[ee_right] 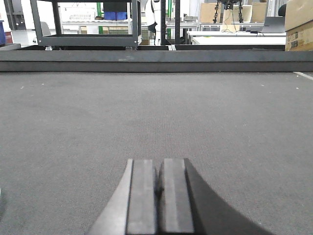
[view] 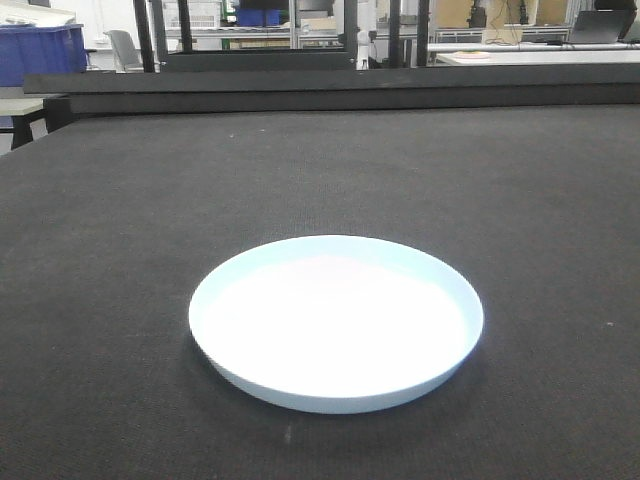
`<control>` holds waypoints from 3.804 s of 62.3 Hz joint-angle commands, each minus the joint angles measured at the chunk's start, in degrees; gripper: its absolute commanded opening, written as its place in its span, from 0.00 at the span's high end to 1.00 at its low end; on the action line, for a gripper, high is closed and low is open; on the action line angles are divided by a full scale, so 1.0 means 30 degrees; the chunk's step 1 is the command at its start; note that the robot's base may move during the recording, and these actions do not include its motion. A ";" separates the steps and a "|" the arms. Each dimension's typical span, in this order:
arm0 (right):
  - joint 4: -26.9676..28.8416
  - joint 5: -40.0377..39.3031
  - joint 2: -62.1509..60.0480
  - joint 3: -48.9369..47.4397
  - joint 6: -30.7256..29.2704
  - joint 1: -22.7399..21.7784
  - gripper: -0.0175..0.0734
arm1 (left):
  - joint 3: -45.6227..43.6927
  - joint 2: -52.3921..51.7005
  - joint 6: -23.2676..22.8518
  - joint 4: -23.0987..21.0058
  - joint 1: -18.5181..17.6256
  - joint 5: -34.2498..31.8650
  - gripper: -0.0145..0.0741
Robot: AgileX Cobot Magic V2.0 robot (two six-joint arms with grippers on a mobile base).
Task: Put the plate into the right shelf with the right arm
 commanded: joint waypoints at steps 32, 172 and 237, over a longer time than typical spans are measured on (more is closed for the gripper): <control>-0.0127 -0.1664 -0.0226 -0.0097 -0.0135 -0.0029 0.75 | 0.0190 -0.0122 -0.0054 -0.0118 0.0015 -0.1640 0.89; 0.9901 1.2647 2.9732 -1.9388 -0.6641 0.7245 0.12 | 0.0190 -0.0122 -0.0054 -0.0118 0.0015 -0.1640 0.89; 0.9822 1.3425 3.1680 -1.9388 -0.6641 0.7184 0.74 | 0.0190 -0.0122 -0.0054 -0.0118 0.0015 -0.1640 0.89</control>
